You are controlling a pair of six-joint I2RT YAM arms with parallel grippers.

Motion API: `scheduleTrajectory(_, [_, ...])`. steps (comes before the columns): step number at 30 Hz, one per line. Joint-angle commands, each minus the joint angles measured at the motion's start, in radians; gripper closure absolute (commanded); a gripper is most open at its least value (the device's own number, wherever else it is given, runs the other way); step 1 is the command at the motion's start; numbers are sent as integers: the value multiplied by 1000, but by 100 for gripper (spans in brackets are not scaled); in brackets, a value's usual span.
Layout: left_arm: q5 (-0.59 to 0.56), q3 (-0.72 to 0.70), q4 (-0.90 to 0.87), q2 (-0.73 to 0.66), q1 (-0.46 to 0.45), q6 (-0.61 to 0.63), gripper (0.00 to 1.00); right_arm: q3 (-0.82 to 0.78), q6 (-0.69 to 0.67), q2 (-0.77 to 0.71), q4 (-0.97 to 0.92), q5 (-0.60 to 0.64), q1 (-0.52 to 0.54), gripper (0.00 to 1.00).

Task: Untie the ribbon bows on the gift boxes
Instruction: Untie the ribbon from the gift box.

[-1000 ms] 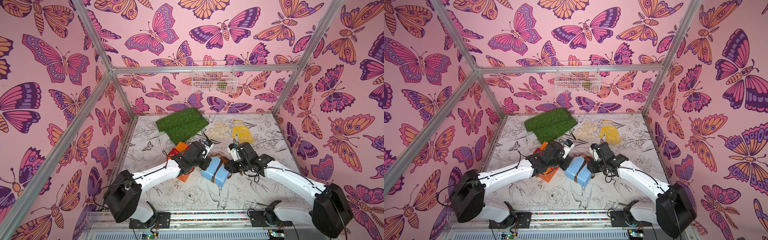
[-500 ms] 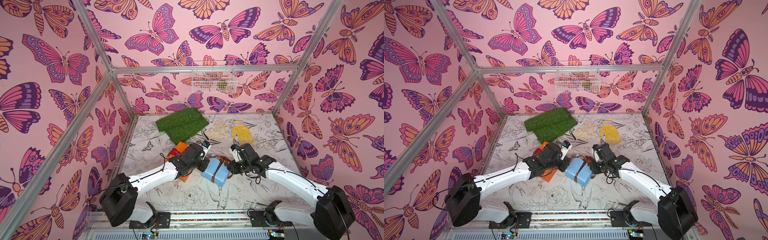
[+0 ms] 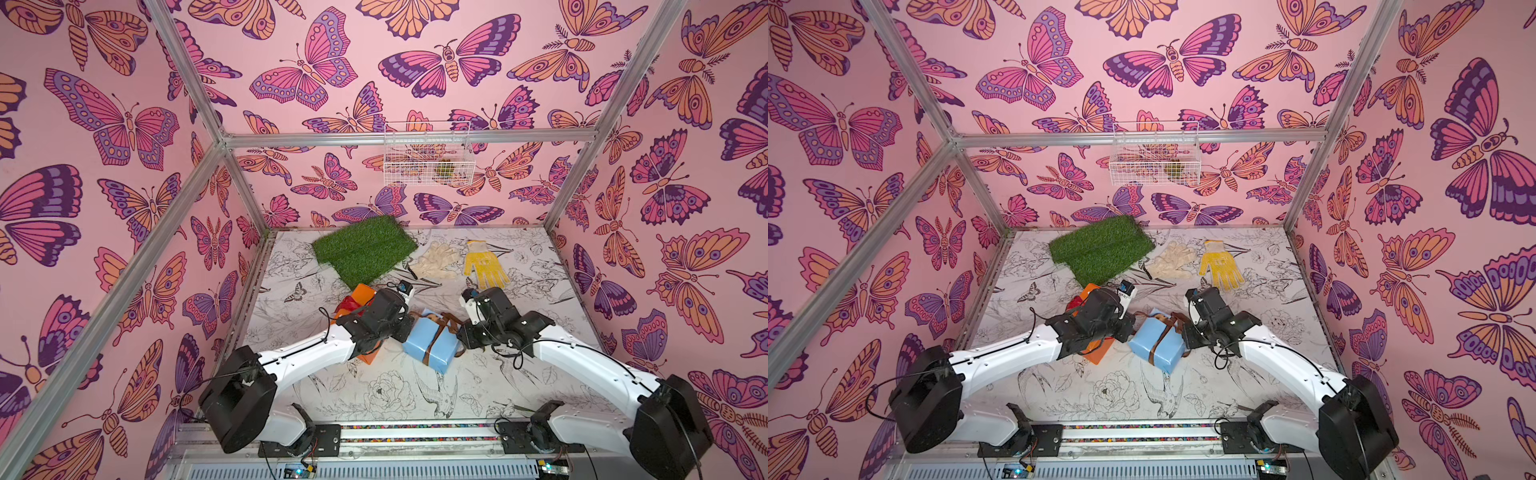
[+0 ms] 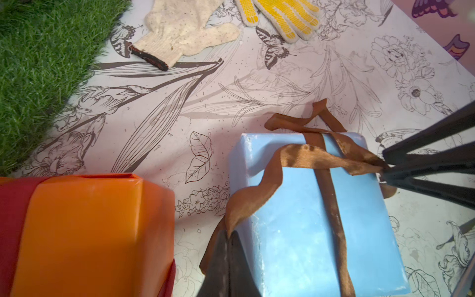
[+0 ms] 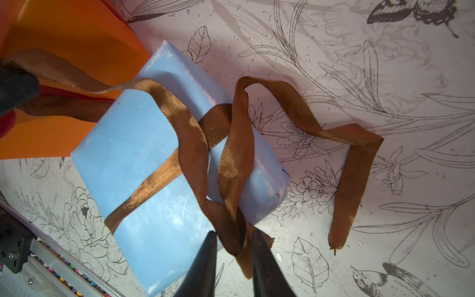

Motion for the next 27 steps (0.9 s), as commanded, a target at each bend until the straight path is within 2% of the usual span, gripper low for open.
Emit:
scheduleTrajectory(1, [-58, -26, 13, -22, 11, -44, 100, 39, -7, -9, -8, 9, -4, 75])
scheduleTrajectory(8, [-76, -47, 15, -33, 29, -90, 100, 41, 7, -12, -27, 32, -3, 74])
scheduleTrajectory(13, [-61, -47, 17, -39, 34, -85, 100, 32, 13, -38, -51, 8, -3, 66])
scheduleTrajectory(16, [-35, -44, 28, -36, 34, -74, 100, 15, 10, -47, -52, -34, -3, 65])
scheduleTrajectory(24, [-36, -44, 34, -31, 34, -69, 100, -19, 41, -30, -9, 1, -5, 76])
scheduleTrajectory(27, [-34, -47, 35, -36, 34, -66, 100, -13, 54, -29, 15, 10, -14, 77])
